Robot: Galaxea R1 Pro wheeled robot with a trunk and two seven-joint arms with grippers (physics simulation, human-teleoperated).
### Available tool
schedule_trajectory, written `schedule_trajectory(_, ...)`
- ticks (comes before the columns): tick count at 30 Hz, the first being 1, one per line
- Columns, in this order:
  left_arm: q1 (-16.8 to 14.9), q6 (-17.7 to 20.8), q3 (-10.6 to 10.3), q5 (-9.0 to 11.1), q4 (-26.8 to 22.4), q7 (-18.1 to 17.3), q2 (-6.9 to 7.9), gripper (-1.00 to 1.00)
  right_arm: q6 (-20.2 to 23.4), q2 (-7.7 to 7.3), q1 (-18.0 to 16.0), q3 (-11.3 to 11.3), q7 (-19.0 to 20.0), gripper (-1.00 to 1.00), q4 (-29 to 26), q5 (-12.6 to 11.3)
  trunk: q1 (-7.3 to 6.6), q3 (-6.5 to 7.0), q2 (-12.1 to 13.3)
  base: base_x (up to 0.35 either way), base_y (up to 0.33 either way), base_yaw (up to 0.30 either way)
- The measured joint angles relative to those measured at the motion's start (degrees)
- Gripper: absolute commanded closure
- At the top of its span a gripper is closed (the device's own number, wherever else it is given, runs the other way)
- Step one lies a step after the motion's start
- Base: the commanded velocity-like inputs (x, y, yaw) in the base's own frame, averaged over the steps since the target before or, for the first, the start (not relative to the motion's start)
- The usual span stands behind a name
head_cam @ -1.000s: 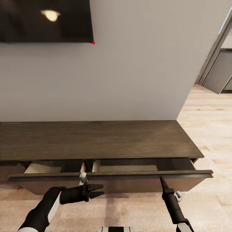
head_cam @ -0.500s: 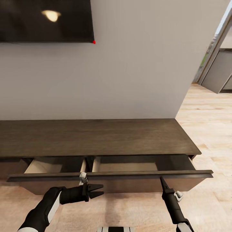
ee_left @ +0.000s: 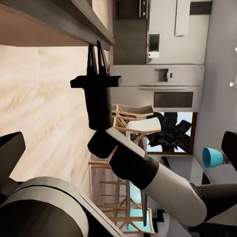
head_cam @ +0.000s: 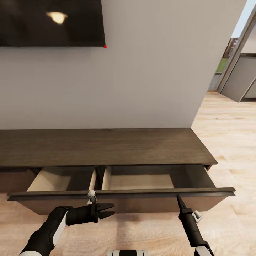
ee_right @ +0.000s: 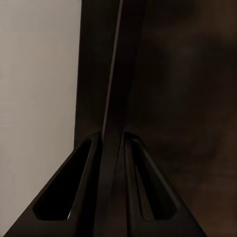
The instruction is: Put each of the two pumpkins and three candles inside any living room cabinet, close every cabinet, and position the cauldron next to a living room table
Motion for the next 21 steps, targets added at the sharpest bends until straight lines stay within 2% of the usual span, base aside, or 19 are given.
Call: schedule_trajectory(21, 0.0, 0.0, 0.1, 0.0, -0.1, 0.0, 0.00, -1.00, 0.0, 0.00, 0.0, 0.0, 0.0, 1.00, 0.0, 0.0, 0.00, 0.00, 0.0, -0.085, 0.000, 0.000)
